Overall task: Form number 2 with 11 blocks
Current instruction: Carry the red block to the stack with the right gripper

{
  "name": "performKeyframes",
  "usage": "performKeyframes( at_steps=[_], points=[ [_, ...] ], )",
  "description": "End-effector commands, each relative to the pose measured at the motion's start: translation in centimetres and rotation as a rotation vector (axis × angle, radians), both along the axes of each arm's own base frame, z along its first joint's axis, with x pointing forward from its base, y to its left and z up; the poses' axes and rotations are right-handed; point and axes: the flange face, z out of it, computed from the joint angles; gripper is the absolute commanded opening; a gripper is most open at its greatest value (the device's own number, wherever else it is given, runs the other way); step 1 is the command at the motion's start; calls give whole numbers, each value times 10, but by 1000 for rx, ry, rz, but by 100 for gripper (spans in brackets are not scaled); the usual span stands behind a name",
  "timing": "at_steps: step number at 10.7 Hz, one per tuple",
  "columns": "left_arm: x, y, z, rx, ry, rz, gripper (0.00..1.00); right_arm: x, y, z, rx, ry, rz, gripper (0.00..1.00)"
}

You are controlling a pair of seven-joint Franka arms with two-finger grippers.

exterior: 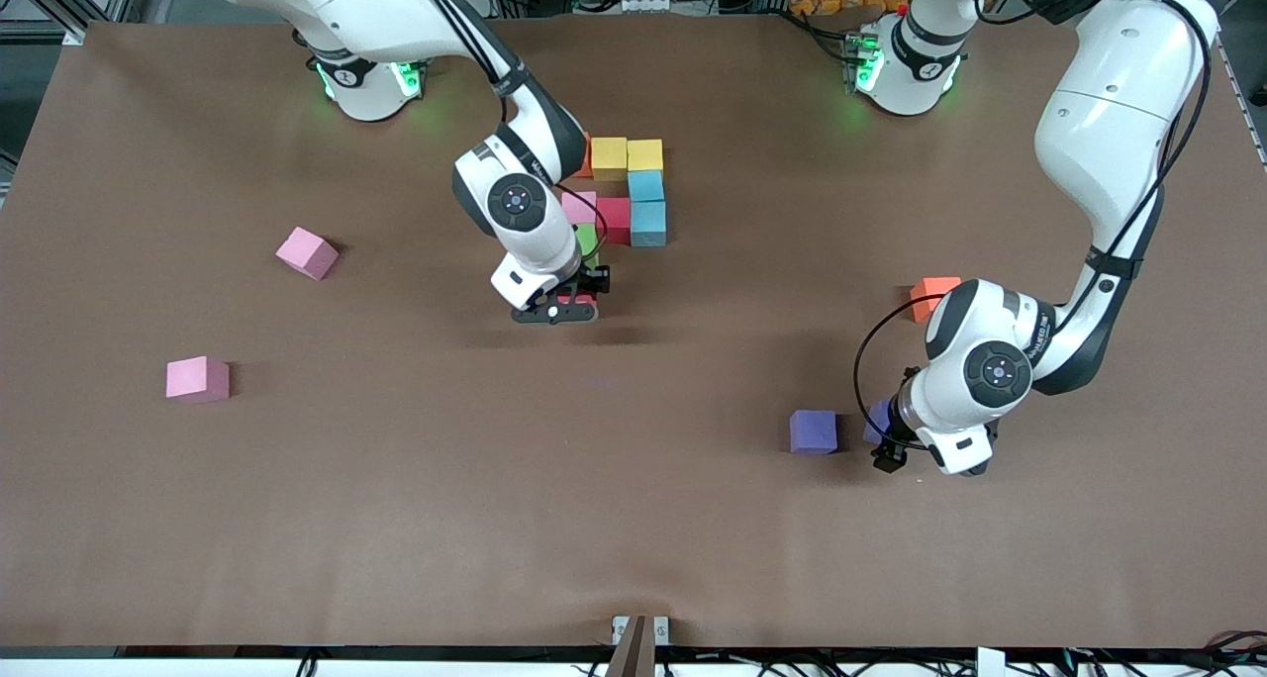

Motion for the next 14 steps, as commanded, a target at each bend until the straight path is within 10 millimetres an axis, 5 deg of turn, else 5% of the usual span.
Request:
performKeyframes(
  at_steps=[1, 5, 14],
  points=[
    [-2, -3, -9, 19, -6, 15, 100, -20, 5, 4, 0, 6, 2, 31],
    [-9, 0, -13, 48, 43, 40, 100, -39, 7, -5, -19, 25, 28, 32],
    [-9, -5, -11, 63, 33, 40, 100, -32, -2, -8, -27, 21, 32, 32]
  ],
)
